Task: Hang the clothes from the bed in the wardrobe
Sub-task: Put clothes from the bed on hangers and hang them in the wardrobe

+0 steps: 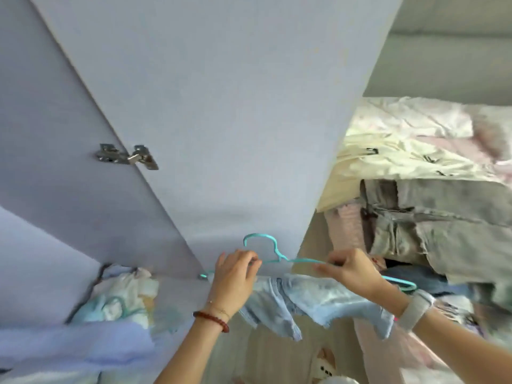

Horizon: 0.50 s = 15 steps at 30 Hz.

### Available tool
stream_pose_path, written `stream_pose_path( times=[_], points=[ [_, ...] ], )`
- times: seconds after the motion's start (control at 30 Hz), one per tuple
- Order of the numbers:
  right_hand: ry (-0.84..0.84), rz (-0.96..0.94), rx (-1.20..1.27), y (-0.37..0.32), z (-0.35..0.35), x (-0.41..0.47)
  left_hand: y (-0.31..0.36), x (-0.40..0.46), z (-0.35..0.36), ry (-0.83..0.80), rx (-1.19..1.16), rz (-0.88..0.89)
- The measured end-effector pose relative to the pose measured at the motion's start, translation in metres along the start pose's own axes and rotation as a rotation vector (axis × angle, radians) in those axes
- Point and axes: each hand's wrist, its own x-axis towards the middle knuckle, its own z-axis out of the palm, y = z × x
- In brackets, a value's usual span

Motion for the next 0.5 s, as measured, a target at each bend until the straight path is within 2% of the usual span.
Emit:
stream_pose_path(
  times=[0.1,0.17,0.37,0.5],
  points=[
    [0.087,0.072,0.116,0.058,-0.04,-0.026,0.053,0.031,0.035,-0.21,-0.135,0.118],
    [0.164,0.117,0.157,0.092,-0.066,-0.042,0.089,0.049,0.059,-0.244,-0.205,0.173],
    [0.486,0.143,0.301,0.17,-0.152,-0.07,0.226,0.115,0.119,-0.11,-0.335,0.405],
    [0.667,0.141,0.23,0.204,-0.182,-0.073,0.289,0.15,0.15,0.007,-0.34,0.541]
  ],
)
